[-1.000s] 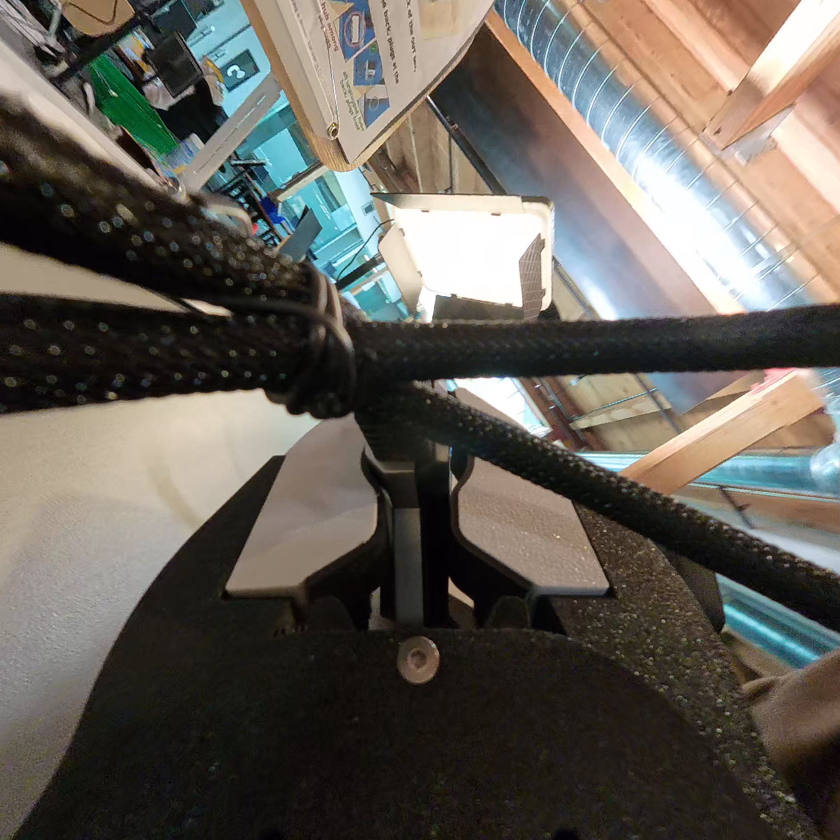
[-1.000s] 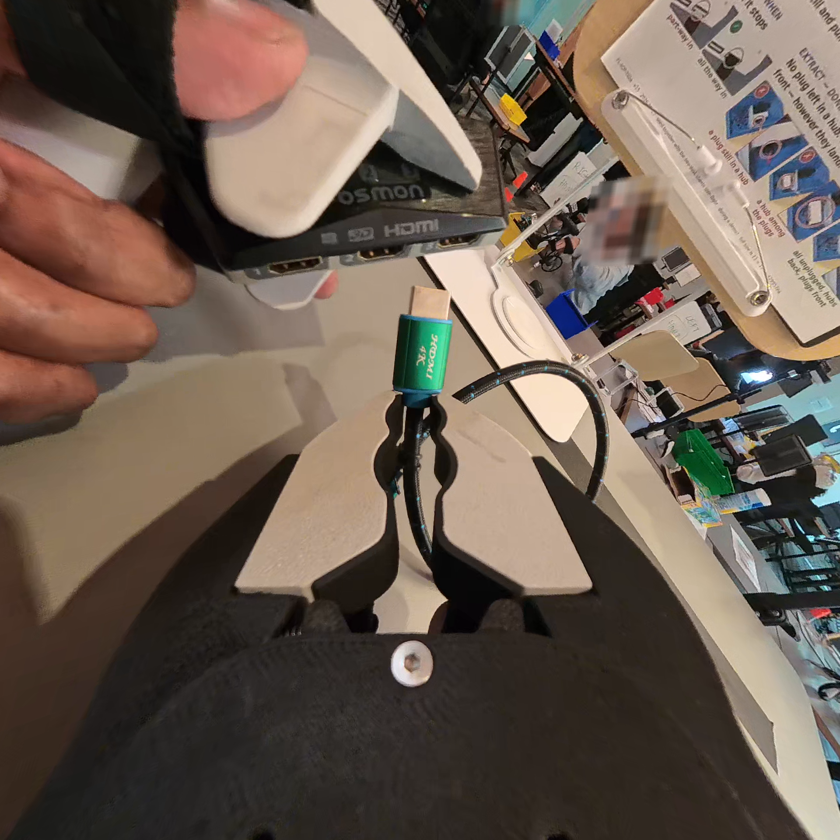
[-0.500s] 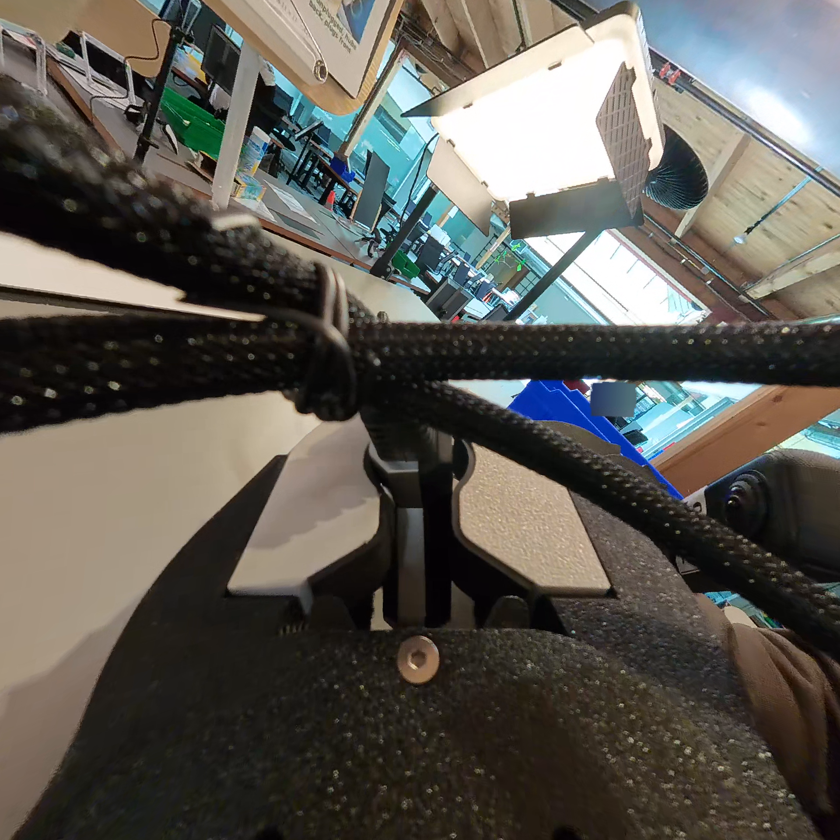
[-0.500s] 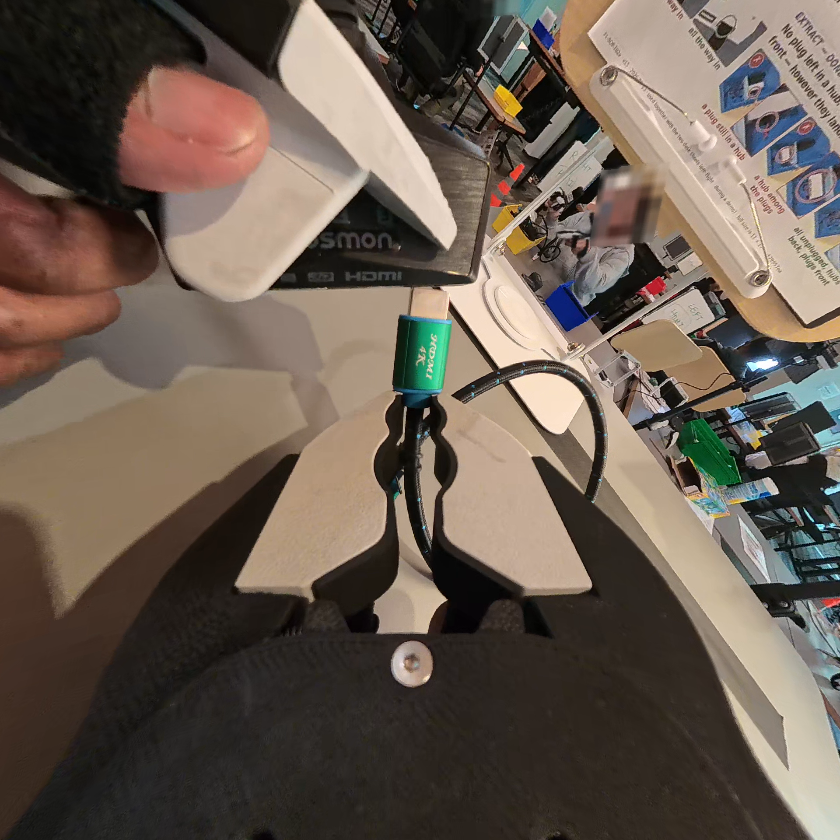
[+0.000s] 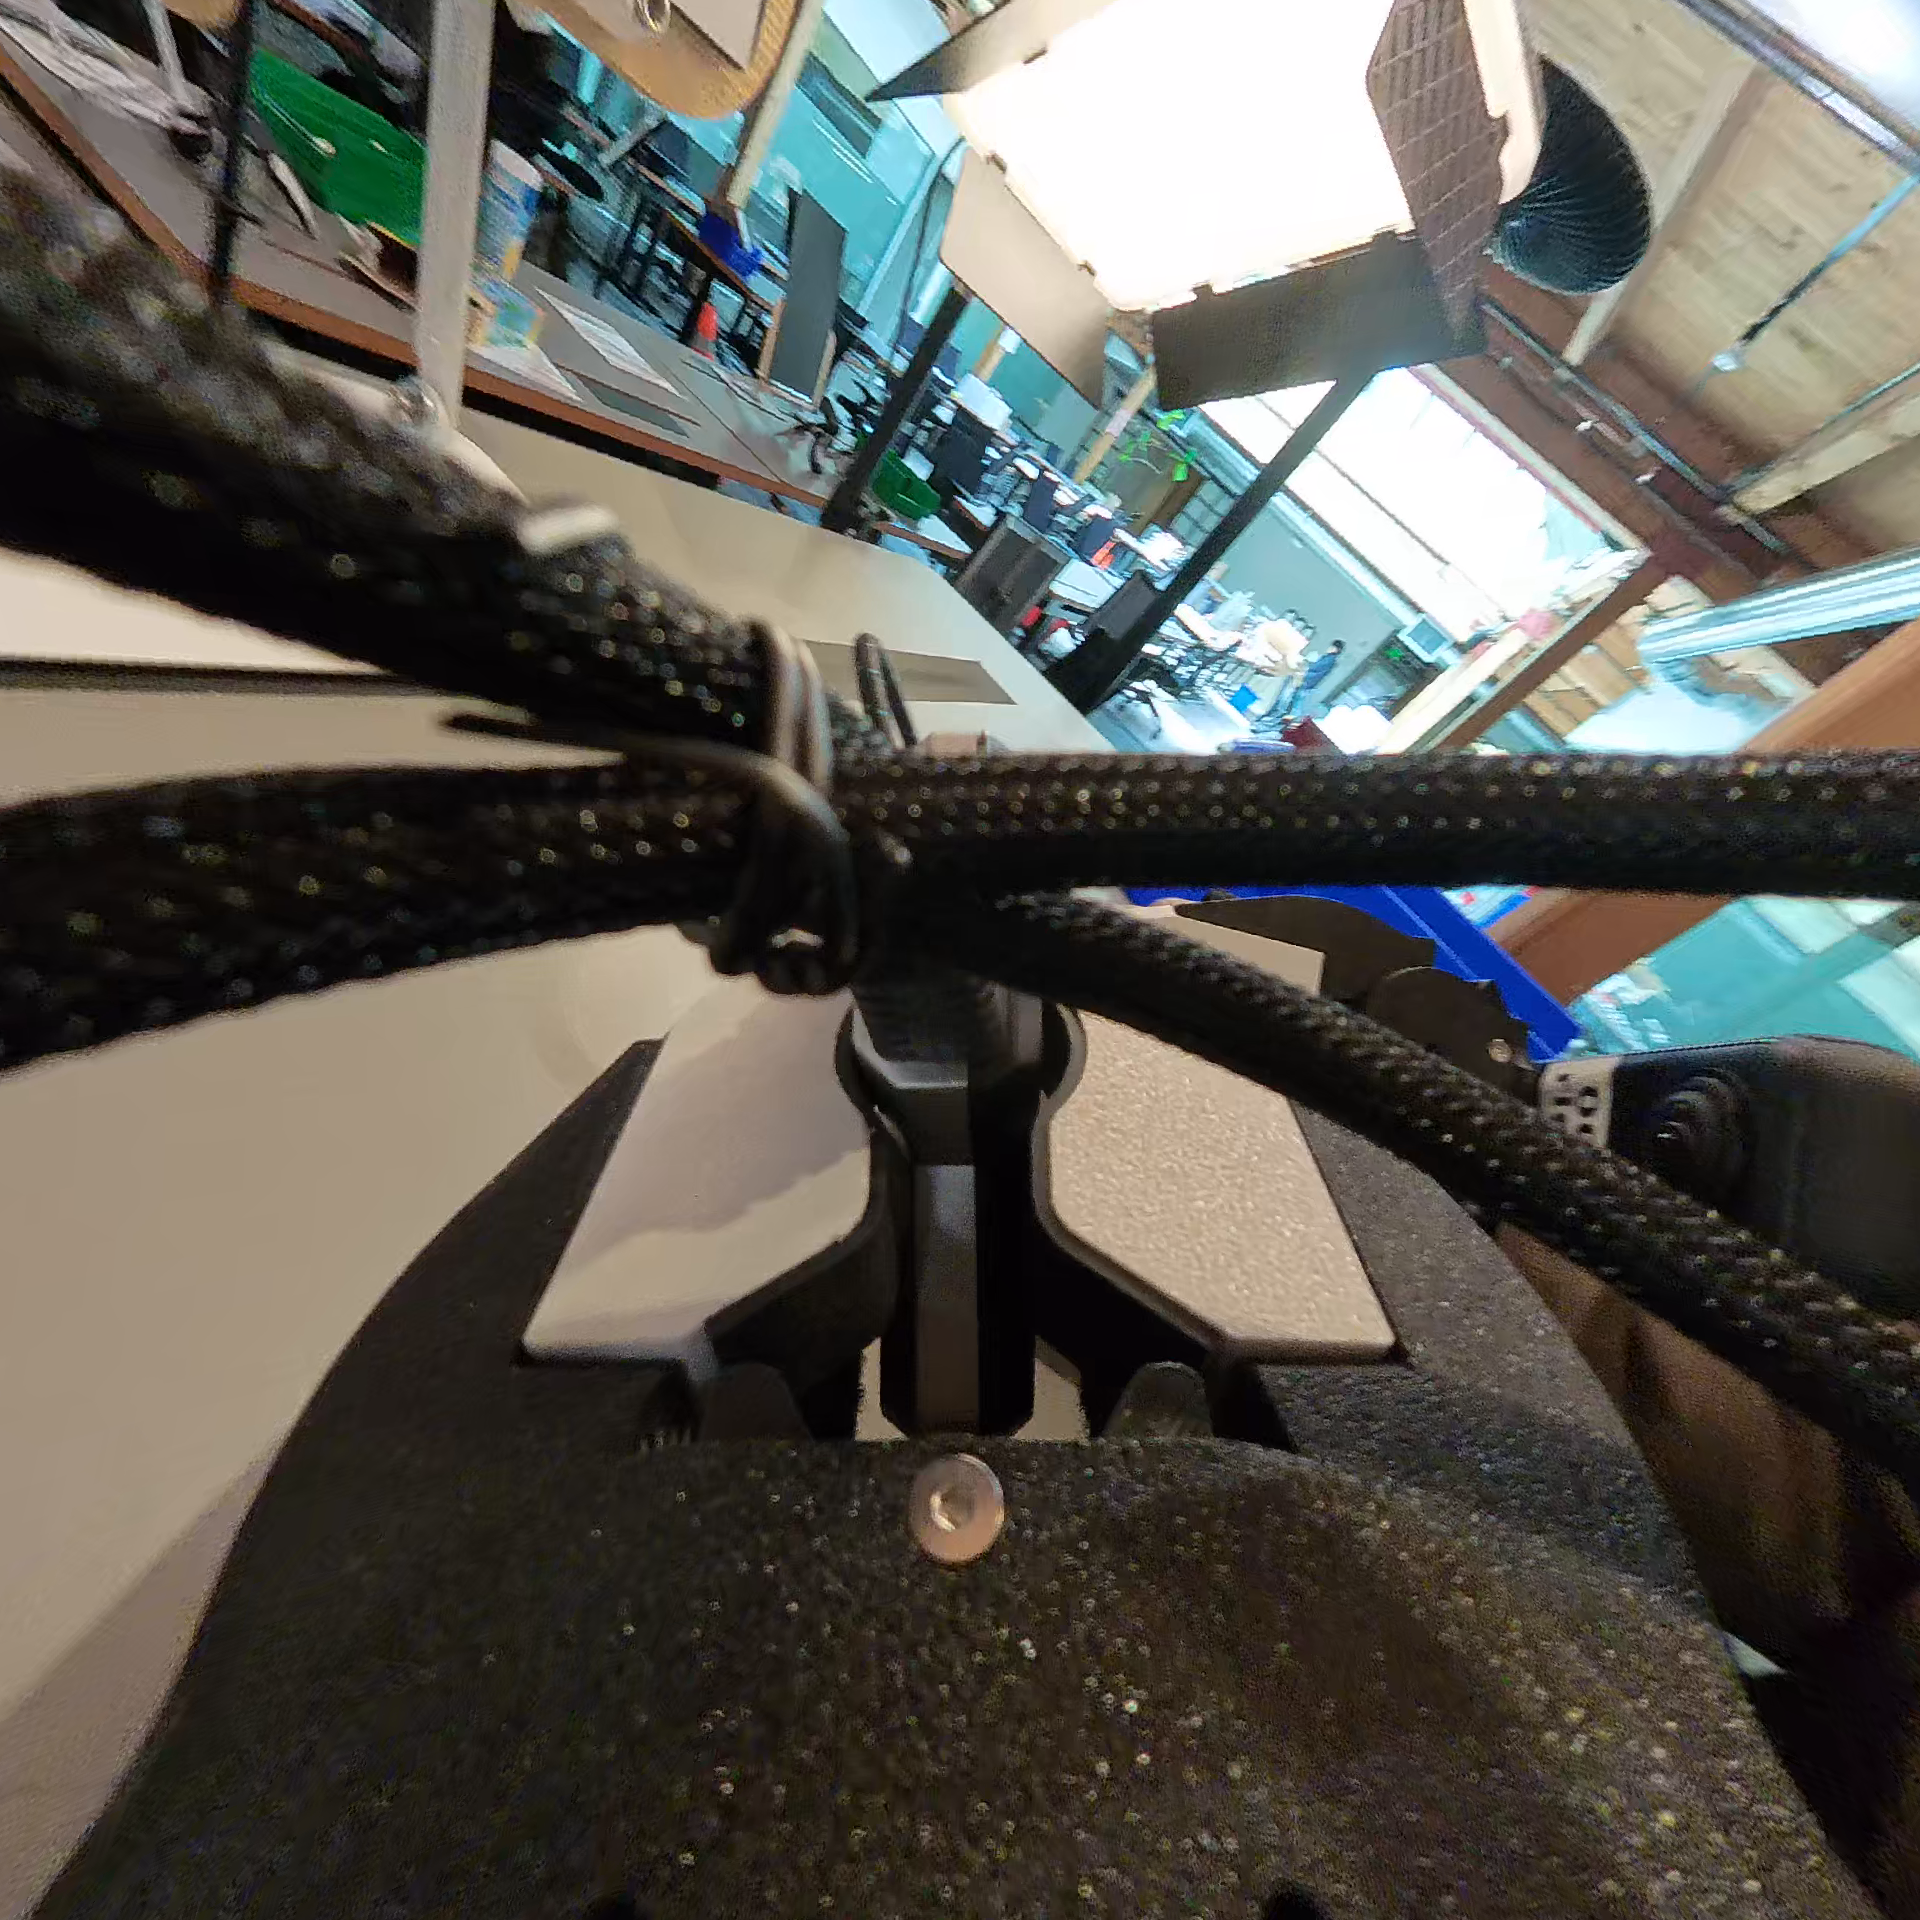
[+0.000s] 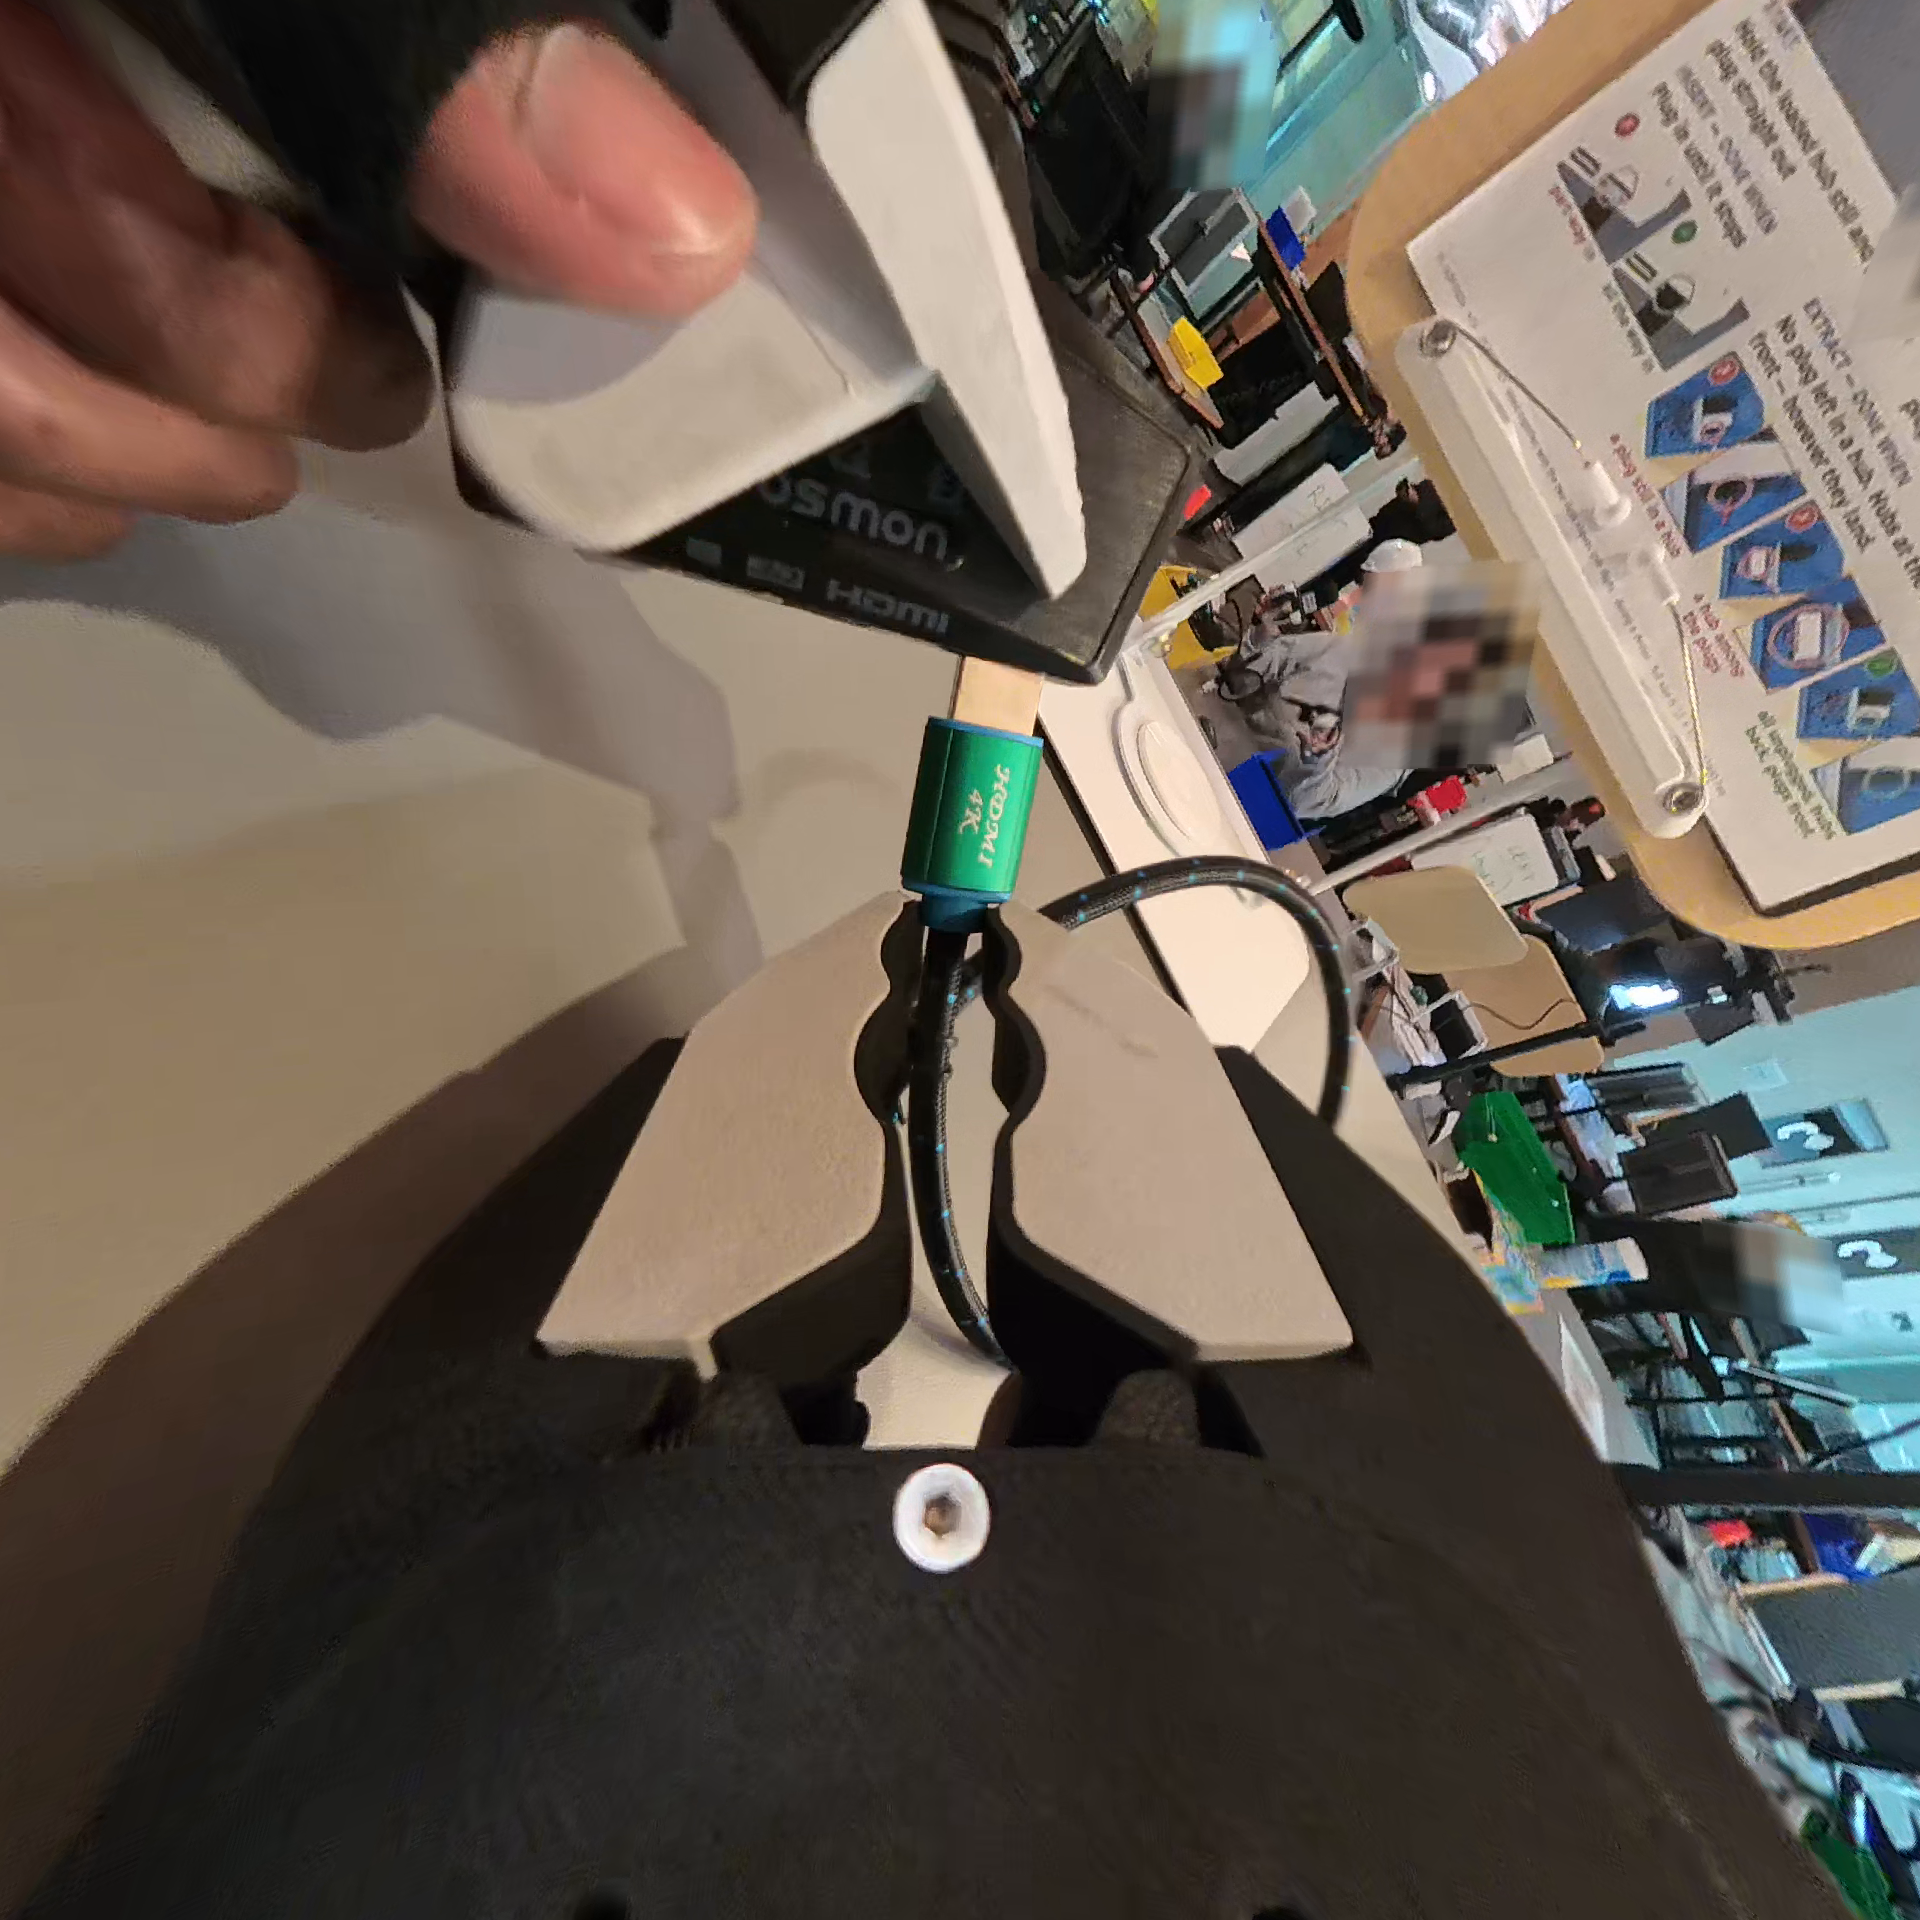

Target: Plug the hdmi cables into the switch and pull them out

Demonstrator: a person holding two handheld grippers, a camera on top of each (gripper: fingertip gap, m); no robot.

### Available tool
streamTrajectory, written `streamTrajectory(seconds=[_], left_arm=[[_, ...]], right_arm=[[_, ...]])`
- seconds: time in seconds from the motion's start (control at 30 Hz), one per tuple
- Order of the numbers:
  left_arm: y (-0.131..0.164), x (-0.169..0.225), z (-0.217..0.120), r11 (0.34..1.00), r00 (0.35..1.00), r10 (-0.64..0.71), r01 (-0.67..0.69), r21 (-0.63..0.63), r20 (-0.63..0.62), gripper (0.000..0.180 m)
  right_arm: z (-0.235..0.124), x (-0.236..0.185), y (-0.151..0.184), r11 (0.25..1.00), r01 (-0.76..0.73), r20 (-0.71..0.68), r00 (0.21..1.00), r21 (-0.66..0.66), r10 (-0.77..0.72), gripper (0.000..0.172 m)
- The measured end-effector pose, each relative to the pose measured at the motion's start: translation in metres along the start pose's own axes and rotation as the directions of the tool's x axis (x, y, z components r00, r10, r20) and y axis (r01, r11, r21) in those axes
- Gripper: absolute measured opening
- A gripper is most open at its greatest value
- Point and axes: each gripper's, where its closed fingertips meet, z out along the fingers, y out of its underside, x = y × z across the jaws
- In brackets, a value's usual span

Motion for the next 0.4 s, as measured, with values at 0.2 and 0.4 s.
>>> streamTrajectory(seconds=[0.2, 0.4], left_arm=[[0.0031, 0.0021, -0.0004, 0.999, 0.998, -0.046, 0.045, -0.021, -0.031, 0.016], [0.0045, -0.0017, 0.0024, 0.999, 0.997, 0.046, -0.045, -0.028, 0.058, 0.024]], right_arm=[[-0.0012, -0.0029, -0.0004, 1.0, 0.027, 0.02, 0.999, 0.013, -0.028, 0.01], [0.0008, -0.0008, 0.0036, 0.998, -0.048, 0.02, 0.999, -0.033, 0.048, 0.01]])
